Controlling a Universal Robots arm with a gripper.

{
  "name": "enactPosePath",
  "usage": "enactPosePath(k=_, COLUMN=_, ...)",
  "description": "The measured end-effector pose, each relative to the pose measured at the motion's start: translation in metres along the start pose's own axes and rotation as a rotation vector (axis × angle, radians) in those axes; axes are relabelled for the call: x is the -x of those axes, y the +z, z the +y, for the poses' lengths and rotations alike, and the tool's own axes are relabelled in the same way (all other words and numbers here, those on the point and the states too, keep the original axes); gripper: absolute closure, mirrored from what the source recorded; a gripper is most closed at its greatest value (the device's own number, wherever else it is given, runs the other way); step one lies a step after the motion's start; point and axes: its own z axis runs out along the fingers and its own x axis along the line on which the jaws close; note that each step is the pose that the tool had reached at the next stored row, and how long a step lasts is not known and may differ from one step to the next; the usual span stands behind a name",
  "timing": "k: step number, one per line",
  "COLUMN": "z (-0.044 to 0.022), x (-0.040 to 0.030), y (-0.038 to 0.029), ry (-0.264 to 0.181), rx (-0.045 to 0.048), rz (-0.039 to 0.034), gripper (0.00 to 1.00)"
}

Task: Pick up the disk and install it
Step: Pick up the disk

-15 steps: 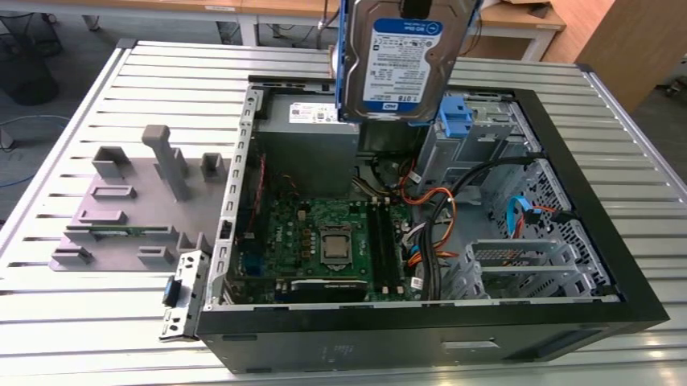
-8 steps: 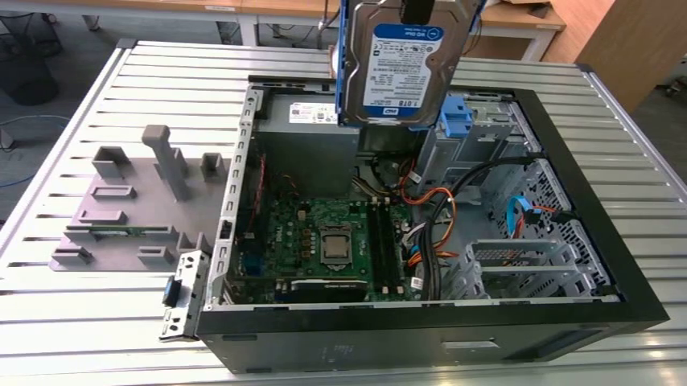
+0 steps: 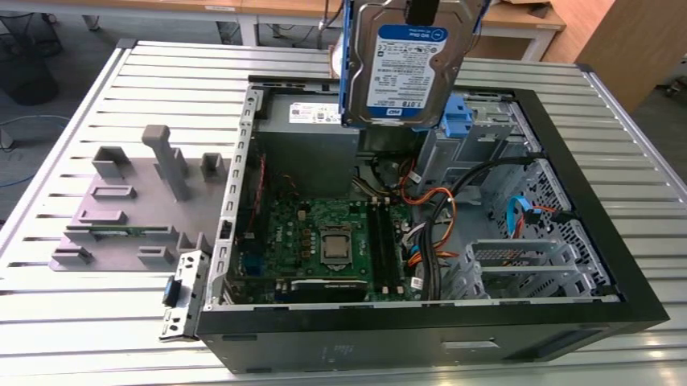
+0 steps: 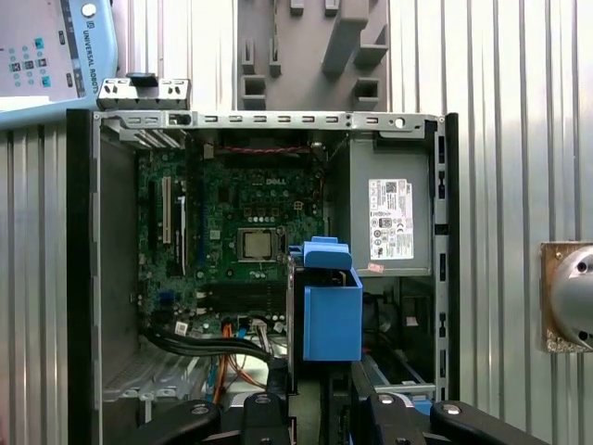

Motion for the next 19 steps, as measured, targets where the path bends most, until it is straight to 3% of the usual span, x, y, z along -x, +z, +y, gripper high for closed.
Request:
enactPosePath(k=9, z=-0.0069, x=-0.0004, y=0.0022, ry=0.0, rx=0.0001, rz=0.0003, gripper=0.65)
enactPosePath(k=19, z=-0.0077, x=-0.005, y=0.0038, ry=0.0, rx=0.0, rz=0.0001, gripper=0.65)
